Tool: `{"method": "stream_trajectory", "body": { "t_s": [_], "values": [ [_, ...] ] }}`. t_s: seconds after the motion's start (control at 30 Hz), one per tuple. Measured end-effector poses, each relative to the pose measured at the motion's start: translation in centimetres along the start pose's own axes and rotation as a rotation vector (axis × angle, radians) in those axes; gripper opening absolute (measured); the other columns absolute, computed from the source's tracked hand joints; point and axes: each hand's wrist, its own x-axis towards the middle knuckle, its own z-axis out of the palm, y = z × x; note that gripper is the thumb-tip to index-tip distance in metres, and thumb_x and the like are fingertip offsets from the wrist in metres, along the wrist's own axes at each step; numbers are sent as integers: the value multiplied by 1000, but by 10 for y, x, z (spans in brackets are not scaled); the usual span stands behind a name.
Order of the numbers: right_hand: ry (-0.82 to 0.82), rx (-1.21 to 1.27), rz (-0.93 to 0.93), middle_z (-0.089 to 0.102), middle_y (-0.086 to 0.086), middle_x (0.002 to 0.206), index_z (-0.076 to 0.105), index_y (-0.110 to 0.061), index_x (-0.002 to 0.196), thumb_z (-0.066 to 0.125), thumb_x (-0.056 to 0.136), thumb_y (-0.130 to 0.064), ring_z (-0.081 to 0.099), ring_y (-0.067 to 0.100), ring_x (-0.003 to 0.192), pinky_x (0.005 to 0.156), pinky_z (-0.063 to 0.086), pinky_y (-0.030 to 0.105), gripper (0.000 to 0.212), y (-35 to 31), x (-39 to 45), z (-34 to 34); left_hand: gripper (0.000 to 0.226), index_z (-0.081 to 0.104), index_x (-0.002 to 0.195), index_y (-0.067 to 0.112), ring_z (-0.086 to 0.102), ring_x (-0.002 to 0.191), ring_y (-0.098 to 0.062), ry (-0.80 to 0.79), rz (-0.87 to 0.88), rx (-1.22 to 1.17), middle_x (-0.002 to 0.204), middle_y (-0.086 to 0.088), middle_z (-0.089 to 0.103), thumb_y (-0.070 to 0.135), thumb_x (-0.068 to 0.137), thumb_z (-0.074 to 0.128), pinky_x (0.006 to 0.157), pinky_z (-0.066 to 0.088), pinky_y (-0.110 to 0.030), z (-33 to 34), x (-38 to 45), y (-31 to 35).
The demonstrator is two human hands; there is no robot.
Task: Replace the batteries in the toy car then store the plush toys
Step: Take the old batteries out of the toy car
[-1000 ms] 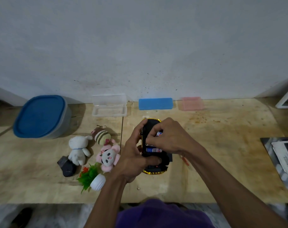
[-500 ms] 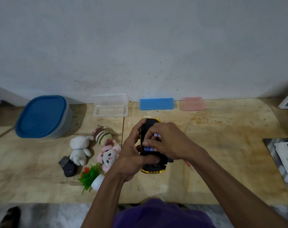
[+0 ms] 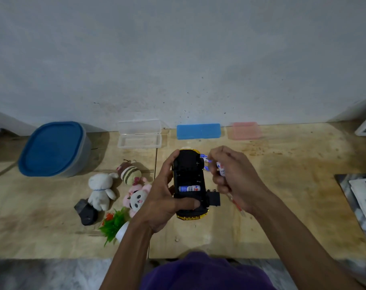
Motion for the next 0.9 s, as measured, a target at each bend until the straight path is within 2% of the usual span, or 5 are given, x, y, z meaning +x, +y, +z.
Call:
{"method": "stream_trajectory", "body": {
  "t_s": [0.07,0.2,0.33,0.57,0.9],
  "values": [
    [-1,-234,-40,39,6,64,63,-2,91,56,98,-29,29,10,47,42,26,22,29,7,-10,1,118,39,145,50,59,121,-43,-3,-1,4,141,-10,54,-22,61,78,92,57,-58,-2,0,1],
    [-54,-394,-48,44,-13,48,76,-17,93,55,101,-30,38,2,45,52,33,19,26,23,-25,2,119,37,145,53,62,121,-36,23,35,44,143,-2,55,-19,61,79,95,55,-58,-4,1,4],
    [-49,-269,9,42,-10,49,77,-10,98,54,102,-21,34,1,39,40,28,10,26,29,-27,3,119,37,144,55,64,120,-31,53,75,97,141,6,55,-17,60,81,95,55,-59,-2,2,6],
    [-42,-114,99,41,-1,56,76,-20,105,56,100,-21,27,8,44,40,21,20,20,30,-22,7,120,35,147,50,67,115,-23,67,117,105,141,13,54,-25,64,79,86,61,-45,3,3,6],
    [41,-25,134,41,3,62,72,-8,101,56,101,-23,26,11,47,43,19,22,22,38,-13,17,116,34,148,45,67,114,-19,57,158,128,137,20,56,-26,67,77,83,60,-35,5,5,5]
  ]
}}
